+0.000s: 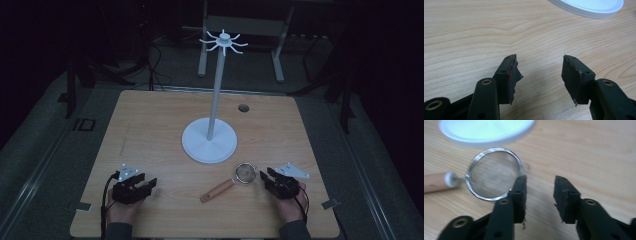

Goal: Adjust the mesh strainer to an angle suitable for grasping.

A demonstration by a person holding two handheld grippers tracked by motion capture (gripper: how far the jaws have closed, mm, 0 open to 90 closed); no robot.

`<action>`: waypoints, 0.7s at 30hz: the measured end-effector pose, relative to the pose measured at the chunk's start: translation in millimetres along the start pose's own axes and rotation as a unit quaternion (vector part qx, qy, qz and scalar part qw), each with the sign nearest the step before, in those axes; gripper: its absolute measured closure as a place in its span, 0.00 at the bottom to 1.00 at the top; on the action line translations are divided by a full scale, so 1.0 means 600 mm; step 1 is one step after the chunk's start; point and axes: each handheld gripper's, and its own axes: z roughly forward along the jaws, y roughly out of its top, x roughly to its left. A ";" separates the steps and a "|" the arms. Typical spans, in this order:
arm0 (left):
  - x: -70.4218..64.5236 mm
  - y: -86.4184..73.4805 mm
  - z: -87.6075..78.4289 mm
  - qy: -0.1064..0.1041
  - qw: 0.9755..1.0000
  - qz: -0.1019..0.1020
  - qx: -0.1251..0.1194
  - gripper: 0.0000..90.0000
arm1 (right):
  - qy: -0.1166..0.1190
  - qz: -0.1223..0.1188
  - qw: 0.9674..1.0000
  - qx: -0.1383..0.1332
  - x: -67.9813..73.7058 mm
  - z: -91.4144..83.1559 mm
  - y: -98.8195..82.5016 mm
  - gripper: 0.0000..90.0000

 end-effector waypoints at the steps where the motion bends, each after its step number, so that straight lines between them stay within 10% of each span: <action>1: -0.001 0.000 0.000 0.000 1.000 0.002 0.001 0.52 | 0.005 -0.005 1.000 0.002 0.003 0.001 0.001 0.78; 21: -0.003 0.000 0.003 -0.003 1.000 0.002 0.003 0.52 | 0.078 -0.091 0.993 0.013 0.056 0.009 0.055 1.00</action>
